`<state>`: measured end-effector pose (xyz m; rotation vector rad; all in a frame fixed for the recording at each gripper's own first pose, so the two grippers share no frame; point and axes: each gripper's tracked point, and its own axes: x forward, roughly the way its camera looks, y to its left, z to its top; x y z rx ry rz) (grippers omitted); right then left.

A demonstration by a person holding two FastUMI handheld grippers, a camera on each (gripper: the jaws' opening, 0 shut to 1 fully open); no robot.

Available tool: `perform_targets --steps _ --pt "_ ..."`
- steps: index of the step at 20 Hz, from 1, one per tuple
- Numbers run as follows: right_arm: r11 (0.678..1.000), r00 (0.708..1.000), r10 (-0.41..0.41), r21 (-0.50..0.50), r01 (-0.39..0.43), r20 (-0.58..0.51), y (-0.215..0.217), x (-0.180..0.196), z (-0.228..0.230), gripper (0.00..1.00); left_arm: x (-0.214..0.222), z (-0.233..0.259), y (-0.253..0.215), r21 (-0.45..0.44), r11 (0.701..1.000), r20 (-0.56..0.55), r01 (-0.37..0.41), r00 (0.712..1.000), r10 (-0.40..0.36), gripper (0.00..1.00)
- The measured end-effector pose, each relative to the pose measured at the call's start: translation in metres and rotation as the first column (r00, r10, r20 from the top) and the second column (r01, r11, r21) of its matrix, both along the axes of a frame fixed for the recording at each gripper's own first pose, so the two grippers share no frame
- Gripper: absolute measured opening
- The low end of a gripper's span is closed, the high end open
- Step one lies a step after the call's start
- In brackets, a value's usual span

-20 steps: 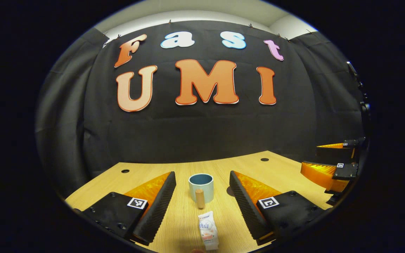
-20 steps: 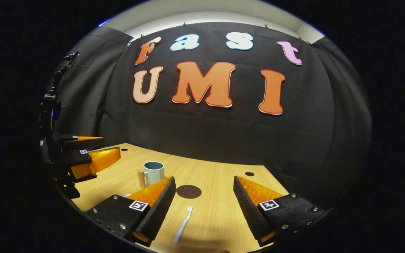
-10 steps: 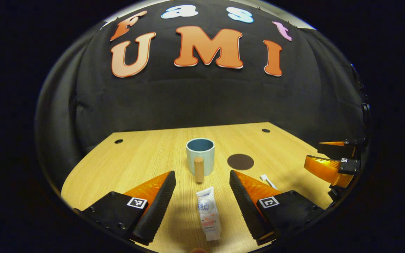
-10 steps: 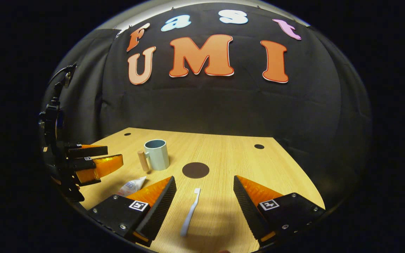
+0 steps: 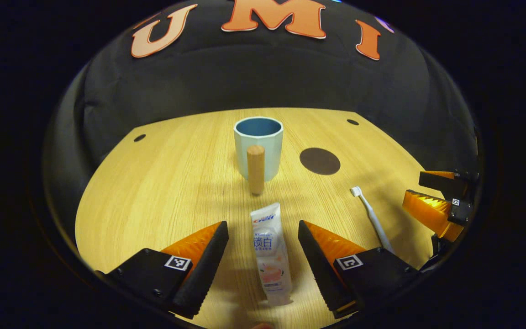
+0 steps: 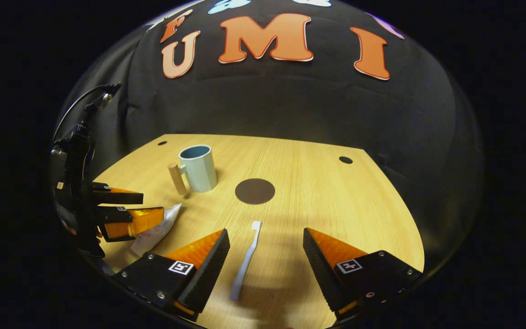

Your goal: Put the toothbrush and toothpaste on the desktop into the cup, then pick up the cup and place it on the coaster on the desktop.

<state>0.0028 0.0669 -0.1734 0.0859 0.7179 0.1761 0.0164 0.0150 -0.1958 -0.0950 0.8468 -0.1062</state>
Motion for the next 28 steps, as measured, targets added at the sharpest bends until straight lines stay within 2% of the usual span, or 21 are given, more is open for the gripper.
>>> perform_targets --steps 6,8,9,10,12,13,15,16,17,18,19,20,22,24,25,27,28 --pt "0.999 0.992 0.039 -0.019 -0.041 -0.124 0.009 -0.004 -0.028 0.93 -0.005 -0.013 -0.008 -0.015 0.999 -0.119 0.044 0.992 -0.045 0.99" --pt "0.998 0.988 0.049 -0.021 -0.052 -0.150 0.013 -0.004 -0.036 0.93 -0.009 -0.020 -0.015 -0.015 0.998 -0.167 0.056 0.984 -0.058 0.88" --pt "0.998 0.985 0.053 -0.021 -0.057 -0.162 0.015 -0.004 -0.039 0.92 -0.012 -0.023 -0.015 -0.010 0.999 -0.202 0.051 0.978 -0.052 0.86" --pt "0.998 0.983 0.056 -0.019 -0.060 -0.175 0.016 -0.005 -0.041 0.92 -0.009 -0.017 -0.013 0.006 0.998 -0.195 0.055 0.979 -0.052 0.80" --pt "0.998 0.979 0.060 -0.010 -0.063 -0.194 0.018 -0.006 -0.042 0.91 -0.010 -0.024 -0.010 0.008 0.999 -0.223 0.044 0.974 -0.041 0.73" --pt "0.998 0.978 0.061 -0.007 -0.064 -0.201 0.019 -0.006 -0.043 0.90 -0.010 -0.025 -0.010 0.007 0.999 -0.231 0.052 0.972 -0.049 0.60" --pt "0.998 0.974 0.056 -0.004 -0.059 -0.220 0.022 -0.005 -0.048 0.87 -0.012 -0.029 -0.015 -0.020 0.999 -0.253 0.045 0.966 -0.049 0.57" --pt "0.998 0.971 0.056 0.001 -0.057 -0.231 0.025 -0.004 -0.051 0.87 -0.015 -0.026 -0.013 -0.034 0.998 -0.267 0.044 0.962 -0.052 0.52" --pt "0.998 0.968 0.054 0.003 -0.055 -0.246 0.026 -0.005 -0.054 0.80 -0.016 -0.024 -0.013 -0.054 0.998 -0.279 0.033 0.959 -0.047 0.51" --pt "0.998 0.965 0.058 0.005 -0.058 -0.257 0.028 -0.004 -0.055 0.82 -0.016 -0.024 -0.015 -0.090 0.996 -0.285 0.010 0.958 -0.036 0.41" --pt "0.998 0.962 0.055 0.001 -0.057 -0.268 0.029 -0.005 -0.057 0.80 -0.018 -0.039 -0.023 -0.120 0.993 -0.302 0.006 0.952 -0.042 0.30" --pt "0.998 0.959 0.053 -0.002 -0.056 -0.280 0.031 -0.005 -0.060 0.78 -0.019 -0.022 -0.017 -0.128 0.992 -0.294 0.007 0.955 -0.045 0.19" --pt "0.999 0.949 0.052 0.000 -0.054 -0.312 0.035 -0.007 -0.067 0.72 -0.019 -0.023 -0.017 -0.138 0.990 -0.288 0.014 0.956 -0.054 0.19" --pt "0.999 0.941 0.041 -0.003 -0.044 -0.336 0.036 -0.010 -0.067 0.60 -0.018 -0.024 -0.019 -0.161 0.987 -0.283 0.017 0.957 -0.062 0.19" --pt "0.999 0.939 0.039 -0.002 -0.042 -0.343 0.038 -0.006 -0.073 0.58 -0.019 -0.022 -0.020 -0.174 0.985 -0.280 0.019 0.958 -0.068 0.16" --pt "0.999 0.939 0.027 -0.033 -0.041 -0.342 0.034 -0.005 -0.073 0.40 -0.018 -0.019 -0.018 -0.190 0.982 -0.264 0.016 0.962 -0.066 0.16" --pt "0.998 0.942 0.037 -0.035 -0.052 -0.333 0.034 -0.006 -0.070 0.34 -0.018 -0.019 -0.016 -0.189 0.982 -0.251 0.016 0.966 -0.064 0.16"
